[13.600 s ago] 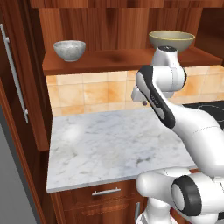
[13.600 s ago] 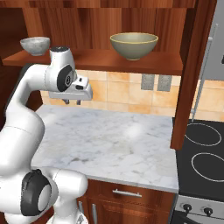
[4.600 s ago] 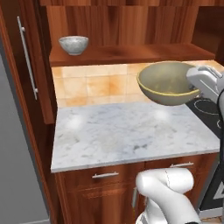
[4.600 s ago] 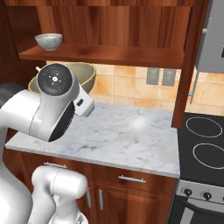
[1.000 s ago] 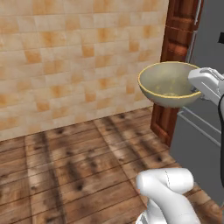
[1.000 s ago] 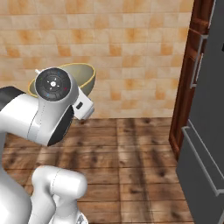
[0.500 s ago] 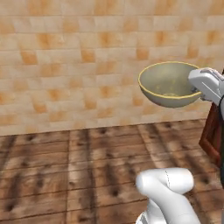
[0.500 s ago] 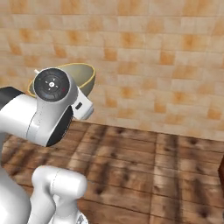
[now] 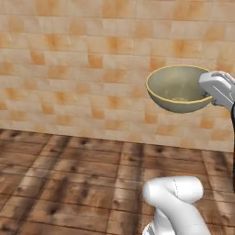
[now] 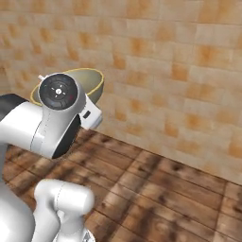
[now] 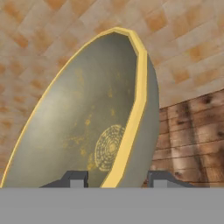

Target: Take the smaller bowl and place it next to the appetizer plate on the dining counter , and place the larger bowl next to the plate with cooked food.

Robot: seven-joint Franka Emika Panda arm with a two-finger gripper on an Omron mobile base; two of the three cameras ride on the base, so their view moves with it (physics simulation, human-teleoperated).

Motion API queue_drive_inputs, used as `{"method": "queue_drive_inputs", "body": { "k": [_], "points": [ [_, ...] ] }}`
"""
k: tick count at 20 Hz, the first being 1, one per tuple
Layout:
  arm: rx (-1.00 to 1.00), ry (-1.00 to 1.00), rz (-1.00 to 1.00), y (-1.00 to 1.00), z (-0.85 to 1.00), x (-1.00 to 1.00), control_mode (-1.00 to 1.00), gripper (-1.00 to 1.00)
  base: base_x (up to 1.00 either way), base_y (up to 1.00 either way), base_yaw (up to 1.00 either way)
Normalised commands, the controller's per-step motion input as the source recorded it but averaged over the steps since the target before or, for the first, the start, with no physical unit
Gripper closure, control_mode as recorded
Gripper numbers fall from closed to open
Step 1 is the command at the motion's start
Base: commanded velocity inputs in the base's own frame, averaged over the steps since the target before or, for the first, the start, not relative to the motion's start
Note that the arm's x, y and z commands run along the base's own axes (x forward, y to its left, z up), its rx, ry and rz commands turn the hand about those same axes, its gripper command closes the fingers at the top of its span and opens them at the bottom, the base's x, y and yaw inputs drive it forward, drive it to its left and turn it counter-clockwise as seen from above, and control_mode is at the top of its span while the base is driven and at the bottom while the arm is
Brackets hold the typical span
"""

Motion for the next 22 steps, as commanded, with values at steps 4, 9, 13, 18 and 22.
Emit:
{"method": "queue_drive_inputs", "body": {
  "k": [4, 9, 13, 18, 22],
  "points": [
    [0.00, 0.00, 0.00, 0.00, 0.00, 0.00, 1.00, 1.00, 0.79, 0.42, 0.53],
    [0.00, 0.00, 0.00, 0.00, 0.00, 0.00, 1.00, 1.00, 0.60, 0.33, 0.53],
    [0.00, 0.00, 0.00, 0.00, 0.00, 0.00, 1.00, 1.00, 0.47, 0.21, 0.53],
    [0.00, 0.00, 0.00, 0.00, 0.00, 0.00, 1.00, 1.00, 0.31, 0.25, 0.52],
    [0.00, 0.00, 0.00, 0.00, 0.00, 0.00, 1.00, 1.00, 0.35, 0.41, 0.53]
  ]
}}
